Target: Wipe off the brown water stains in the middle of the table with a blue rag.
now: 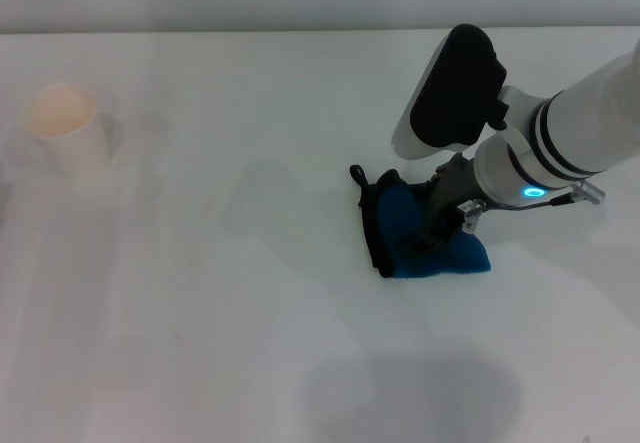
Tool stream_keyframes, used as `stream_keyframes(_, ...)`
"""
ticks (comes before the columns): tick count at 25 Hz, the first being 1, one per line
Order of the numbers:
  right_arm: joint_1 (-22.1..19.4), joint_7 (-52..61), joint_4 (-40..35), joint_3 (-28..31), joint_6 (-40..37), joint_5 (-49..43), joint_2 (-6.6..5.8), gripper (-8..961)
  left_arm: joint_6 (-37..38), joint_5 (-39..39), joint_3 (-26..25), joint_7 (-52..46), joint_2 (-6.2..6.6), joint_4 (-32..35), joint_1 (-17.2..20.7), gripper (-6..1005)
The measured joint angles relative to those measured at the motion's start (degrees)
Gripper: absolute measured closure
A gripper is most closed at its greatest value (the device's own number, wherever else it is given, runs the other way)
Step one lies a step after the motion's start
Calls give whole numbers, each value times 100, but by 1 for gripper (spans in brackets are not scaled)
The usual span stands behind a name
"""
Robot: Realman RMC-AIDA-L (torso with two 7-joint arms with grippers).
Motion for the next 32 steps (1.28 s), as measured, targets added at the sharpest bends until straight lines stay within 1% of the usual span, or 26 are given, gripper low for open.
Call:
stream_keyframes(3,-6,0,-16,33,7,32,2,211,14,-2,0,0,6,0,0,139)
stream_keyframes(5,-90,0,-157,87,70,110,-2,167,32,-2,0,0,6,0,0,139)
stream_keyframes(10,-396,0,-453,614,276,457,-8,125,63,-2,0,0,11,-1,0,139)
stream_keyframes(14,-682,0,-469,1109,527,1014,-18,130,64,-2,0,0,20,-1,0,139)
stream_keyframes(17,-1081,-4,-421,1512,1148,1835,-8,133,64,-1,0,0,20,-1,-3,139)
stream_keyframes(21,-1609,-12,-286,1779,2109,3094,-20,138,64,-5,0,38,18,6,-1,139)
stream_keyframes(23,-1797,-13,-189,1871,2426,3570,-14,138,64,-6,0,46,18,7,-1,139)
stream_keyframes(25,-1884,-14,-90,1963,2585,3970,-12,137,64,-20,-11,60,12,8,0,139)
stream_keyframes(26,-1897,-14,-48,2033,2576,4154,-13,137,64,-46,-21,64,9,8,0,139)
stream_keyframes(27,-1892,-15,21,2264,2393,4551,-17,137,63,-72,-27,75,3,8,0,139)
stream_keyframes(28,-1892,-15,21,2264,2393,4551,-17,138,63,-86,-28,95,-1,9,0,139)
stream_keyframes(32,-1832,-22,122,3030,1550,5221,-13,142,62,-104,-28,188,-16,5,-6,139)
